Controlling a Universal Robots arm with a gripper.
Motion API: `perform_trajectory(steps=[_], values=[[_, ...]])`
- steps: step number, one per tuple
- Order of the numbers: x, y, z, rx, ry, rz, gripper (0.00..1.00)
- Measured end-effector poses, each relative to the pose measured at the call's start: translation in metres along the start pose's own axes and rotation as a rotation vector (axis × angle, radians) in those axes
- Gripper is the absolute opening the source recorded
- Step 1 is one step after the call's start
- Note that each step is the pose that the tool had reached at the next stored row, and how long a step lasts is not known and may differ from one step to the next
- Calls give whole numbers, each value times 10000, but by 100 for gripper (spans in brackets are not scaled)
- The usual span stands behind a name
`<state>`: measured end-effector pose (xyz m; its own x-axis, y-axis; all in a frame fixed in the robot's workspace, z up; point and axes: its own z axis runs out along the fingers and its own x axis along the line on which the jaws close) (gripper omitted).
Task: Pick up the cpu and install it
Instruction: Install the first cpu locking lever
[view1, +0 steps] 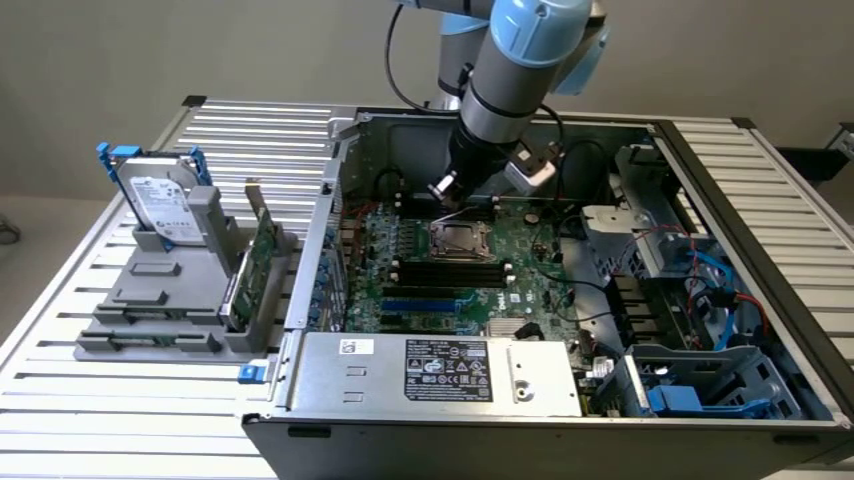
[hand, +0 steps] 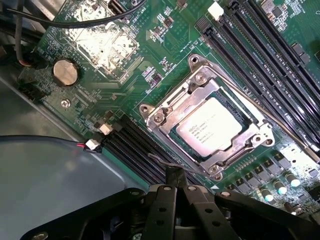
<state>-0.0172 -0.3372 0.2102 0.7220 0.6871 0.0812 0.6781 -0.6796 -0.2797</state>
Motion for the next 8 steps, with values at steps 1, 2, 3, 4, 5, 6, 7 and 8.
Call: perform_trajectory(steps=[1, 2, 3, 4, 5, 6, 7, 8], values=[[1, 1, 2, -5, -4, 1, 11], [1, 3, 4, -9, -8, 0, 11], [2, 4, 6, -12, -10, 0, 11], [4, 6, 8, -17, -15, -2, 11], [5, 8, 10, -21, -21, -3, 11], [7, 11, 11, -27, -27, -5, 11], [8, 13, 13, -33, -33, -6, 11], [10, 15, 14, -38, -39, -8, 11]])
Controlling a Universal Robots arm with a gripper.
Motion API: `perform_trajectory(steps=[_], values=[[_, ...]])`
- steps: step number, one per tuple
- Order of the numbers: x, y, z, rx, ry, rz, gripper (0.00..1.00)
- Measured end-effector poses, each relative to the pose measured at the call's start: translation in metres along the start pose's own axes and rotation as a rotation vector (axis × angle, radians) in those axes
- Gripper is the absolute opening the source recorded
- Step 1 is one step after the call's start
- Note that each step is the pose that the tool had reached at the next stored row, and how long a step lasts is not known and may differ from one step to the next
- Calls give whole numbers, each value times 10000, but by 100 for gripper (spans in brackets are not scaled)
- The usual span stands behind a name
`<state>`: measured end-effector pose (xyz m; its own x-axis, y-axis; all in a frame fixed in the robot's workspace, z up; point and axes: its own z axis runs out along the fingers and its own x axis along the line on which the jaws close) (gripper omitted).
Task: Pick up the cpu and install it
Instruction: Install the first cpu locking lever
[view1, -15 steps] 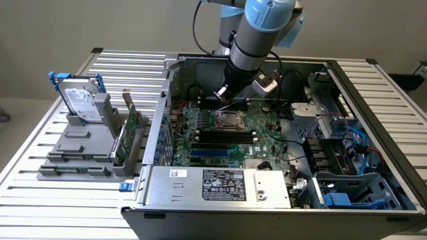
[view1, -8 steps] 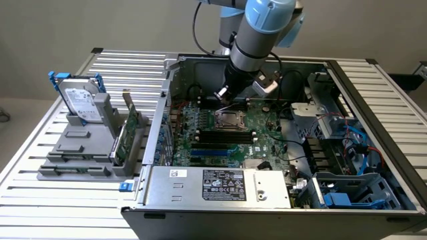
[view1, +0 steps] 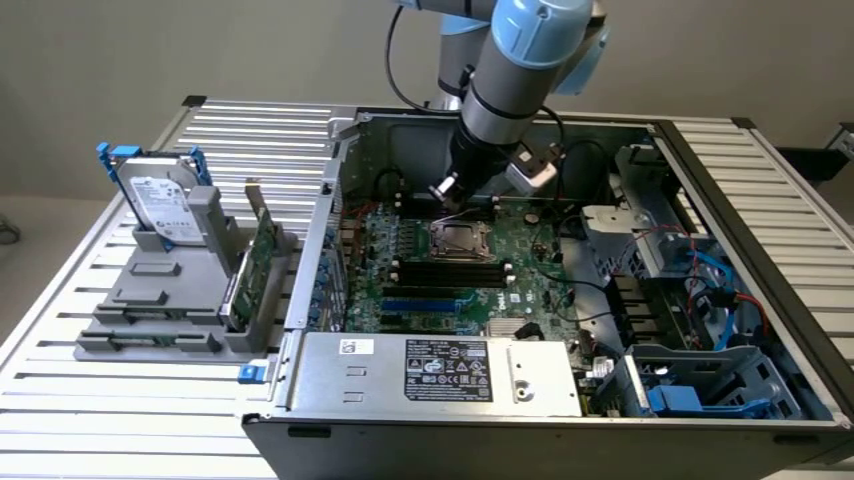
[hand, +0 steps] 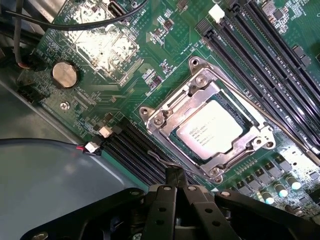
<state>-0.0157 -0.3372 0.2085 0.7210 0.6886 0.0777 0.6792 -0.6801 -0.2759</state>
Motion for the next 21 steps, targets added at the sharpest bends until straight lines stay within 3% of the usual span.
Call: perform_trajectory(steps=[21], values=[[49, 71, 56, -114, -138, -61, 11]])
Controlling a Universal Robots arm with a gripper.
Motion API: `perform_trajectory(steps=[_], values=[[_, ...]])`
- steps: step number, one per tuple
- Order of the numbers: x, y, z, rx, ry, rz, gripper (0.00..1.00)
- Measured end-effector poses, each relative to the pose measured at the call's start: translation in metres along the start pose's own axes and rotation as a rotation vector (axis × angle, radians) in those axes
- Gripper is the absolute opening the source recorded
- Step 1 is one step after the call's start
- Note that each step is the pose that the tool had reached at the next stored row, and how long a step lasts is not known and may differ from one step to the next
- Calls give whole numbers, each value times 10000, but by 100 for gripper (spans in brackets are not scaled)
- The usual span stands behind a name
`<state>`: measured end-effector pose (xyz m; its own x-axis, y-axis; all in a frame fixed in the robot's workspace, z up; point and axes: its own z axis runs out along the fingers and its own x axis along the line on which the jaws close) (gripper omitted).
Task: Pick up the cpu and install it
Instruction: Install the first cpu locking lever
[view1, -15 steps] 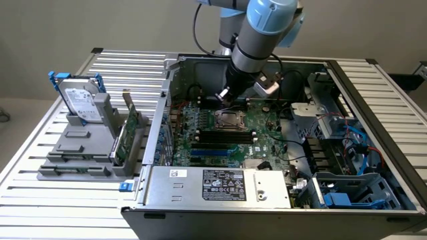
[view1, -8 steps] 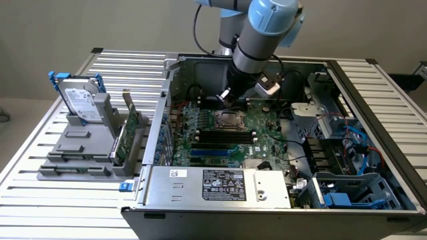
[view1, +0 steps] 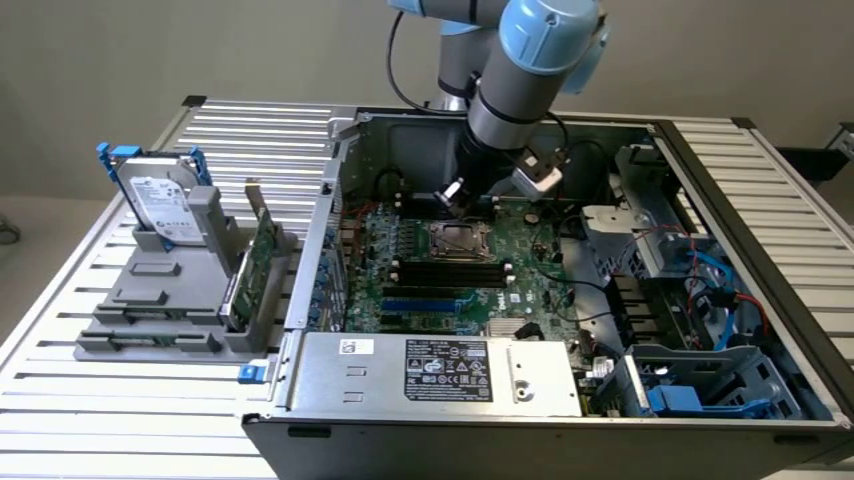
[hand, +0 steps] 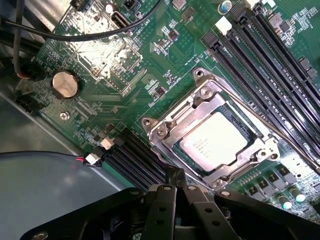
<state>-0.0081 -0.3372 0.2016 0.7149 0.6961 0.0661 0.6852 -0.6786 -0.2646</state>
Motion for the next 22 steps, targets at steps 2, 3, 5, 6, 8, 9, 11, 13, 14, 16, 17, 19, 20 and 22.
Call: perform_trajectory(steps=[2, 3, 5, 6, 8, 9, 11, 13, 14, 16, 17, 19, 20, 22], values=[[6, 7, 6, -9, -11, -3, 11], [10, 12, 9, -13, -16, -4, 11], [20, 19, 16, -19, -22, -5, 11], [23, 20, 20, -23, -24, -4, 11], [31, 18, 27, -29, -31, -3, 11], [34, 16, 30, -33, -34, -3, 11], [38, 14, 34, -45, -46, -1, 11], [42, 10, 39, -62, -62, 3, 11], [44, 9, 41, -73, -72, 4, 11], [48, 6, 48, -102, -100, 10, 11], [50, 5, 51, -121, -118, 14, 11], [53, 2, 55, -158, -154, 22, 11], [56, 0, 57, -178, -173, 26, 11], [61, -5, 61, -224, -219, 34, 11]])
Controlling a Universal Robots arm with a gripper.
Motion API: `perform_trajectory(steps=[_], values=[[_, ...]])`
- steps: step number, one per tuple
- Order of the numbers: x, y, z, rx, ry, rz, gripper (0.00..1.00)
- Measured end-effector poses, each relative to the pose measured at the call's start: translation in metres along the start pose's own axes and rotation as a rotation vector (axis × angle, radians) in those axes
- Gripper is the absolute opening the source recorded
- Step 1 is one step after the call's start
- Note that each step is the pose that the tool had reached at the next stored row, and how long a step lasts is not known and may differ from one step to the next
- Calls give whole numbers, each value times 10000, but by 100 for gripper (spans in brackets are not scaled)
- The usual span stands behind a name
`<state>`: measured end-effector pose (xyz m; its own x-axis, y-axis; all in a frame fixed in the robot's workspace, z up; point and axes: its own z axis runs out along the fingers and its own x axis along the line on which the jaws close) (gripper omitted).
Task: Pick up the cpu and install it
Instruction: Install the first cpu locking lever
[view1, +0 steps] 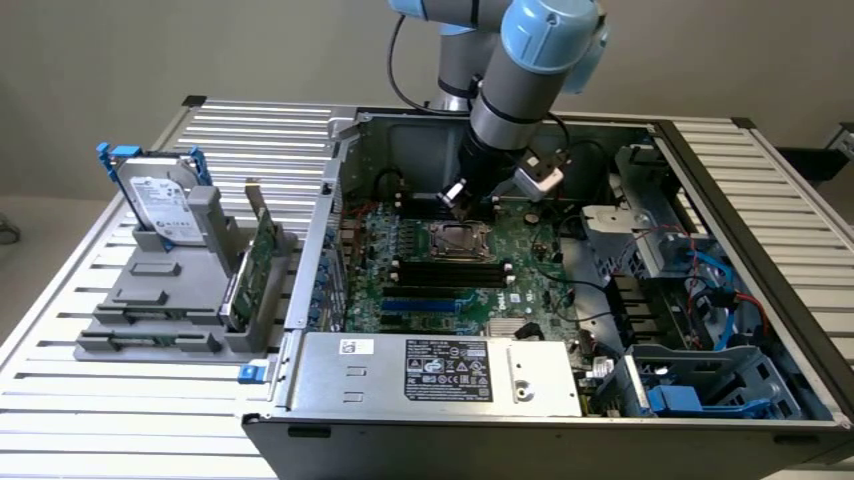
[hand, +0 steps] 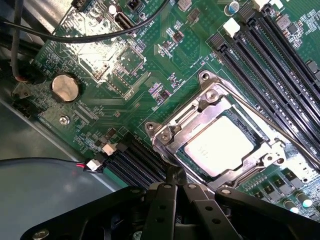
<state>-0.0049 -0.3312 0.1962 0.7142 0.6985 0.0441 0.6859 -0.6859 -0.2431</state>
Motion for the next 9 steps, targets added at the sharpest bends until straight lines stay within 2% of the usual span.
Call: perform_trajectory(steps=[3, 9], values=[[7, -6, 4, -59, -57, 12, 11], [10, -9, -1, -63, -57, 12, 11]])
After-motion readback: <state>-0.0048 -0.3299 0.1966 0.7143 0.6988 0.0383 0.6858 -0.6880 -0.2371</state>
